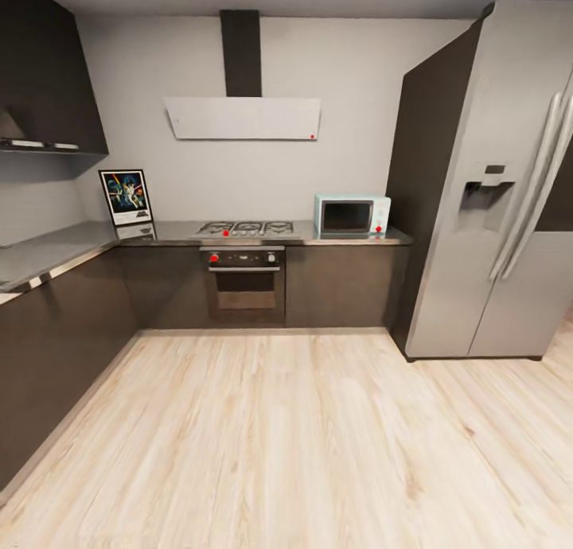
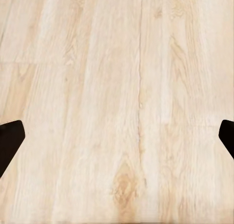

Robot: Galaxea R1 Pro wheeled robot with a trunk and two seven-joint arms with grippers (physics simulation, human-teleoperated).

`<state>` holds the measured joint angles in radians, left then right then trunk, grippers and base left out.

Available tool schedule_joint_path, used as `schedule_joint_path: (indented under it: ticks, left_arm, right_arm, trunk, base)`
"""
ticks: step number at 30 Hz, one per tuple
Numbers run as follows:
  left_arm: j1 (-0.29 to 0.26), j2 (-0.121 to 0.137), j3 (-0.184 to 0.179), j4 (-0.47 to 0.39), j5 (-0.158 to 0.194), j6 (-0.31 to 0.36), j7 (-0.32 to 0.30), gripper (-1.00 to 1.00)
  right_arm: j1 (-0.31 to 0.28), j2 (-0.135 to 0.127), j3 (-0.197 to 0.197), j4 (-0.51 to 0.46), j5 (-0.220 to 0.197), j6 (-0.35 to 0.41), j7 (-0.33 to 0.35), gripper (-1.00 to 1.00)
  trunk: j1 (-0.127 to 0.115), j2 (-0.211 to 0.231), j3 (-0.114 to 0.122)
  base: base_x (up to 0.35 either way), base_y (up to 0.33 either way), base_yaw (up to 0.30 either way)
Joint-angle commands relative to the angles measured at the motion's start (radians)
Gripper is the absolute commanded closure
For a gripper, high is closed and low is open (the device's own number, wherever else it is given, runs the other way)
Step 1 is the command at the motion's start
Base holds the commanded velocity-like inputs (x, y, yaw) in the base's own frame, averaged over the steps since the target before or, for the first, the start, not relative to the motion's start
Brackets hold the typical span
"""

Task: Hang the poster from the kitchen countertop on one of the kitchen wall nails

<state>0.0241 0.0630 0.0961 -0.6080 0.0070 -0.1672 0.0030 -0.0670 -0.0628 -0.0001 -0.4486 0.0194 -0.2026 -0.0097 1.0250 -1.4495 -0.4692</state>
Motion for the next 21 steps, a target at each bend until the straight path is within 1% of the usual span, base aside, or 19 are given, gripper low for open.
schedule_joint_path:
  ticks: [1,10,15,21]
  left_arm:
    - [0.000,0.000,0.001,-0.001,0.001,-0.002,0.000,-1.00]
    - [0.000,0.000,0.001,-0.001,0.001,-0.002,0.001,-1.00]
    - [0.000,0.000,0.001,-0.001,0.001,-0.002,0.001,-1.00]
    - [0.000,0.000,0.001,-0.001,0.001,-0.002,0.000,-1.00]
  right_arm:
    - [-0.001,0.000,0.000,0.001,0.002,-0.003,-0.001,-1.00]
    - [-0.001,0.000,0.001,0.001,0.003,-0.003,-0.004,-1.00]
    - [-0.001,0.004,0.003,0.001,0.004,-0.002,-0.048,-1.00]
    - [-0.001,0.004,0.003,0.002,0.004,-0.003,-0.054,-1.00]
  trunk:
    - [0.000,0.000,-0.001]
    - [0.000,0.000,-0.001]
    - [0.000,0.000,-0.001]
    - [0.000,0.000,-0.001]
  base:
    - [0.000,0.000,0.278]
    - [0.000,0.000,0.278]
    - [0.000,0.000,0.277]
    - [0.000,0.000,0.277]
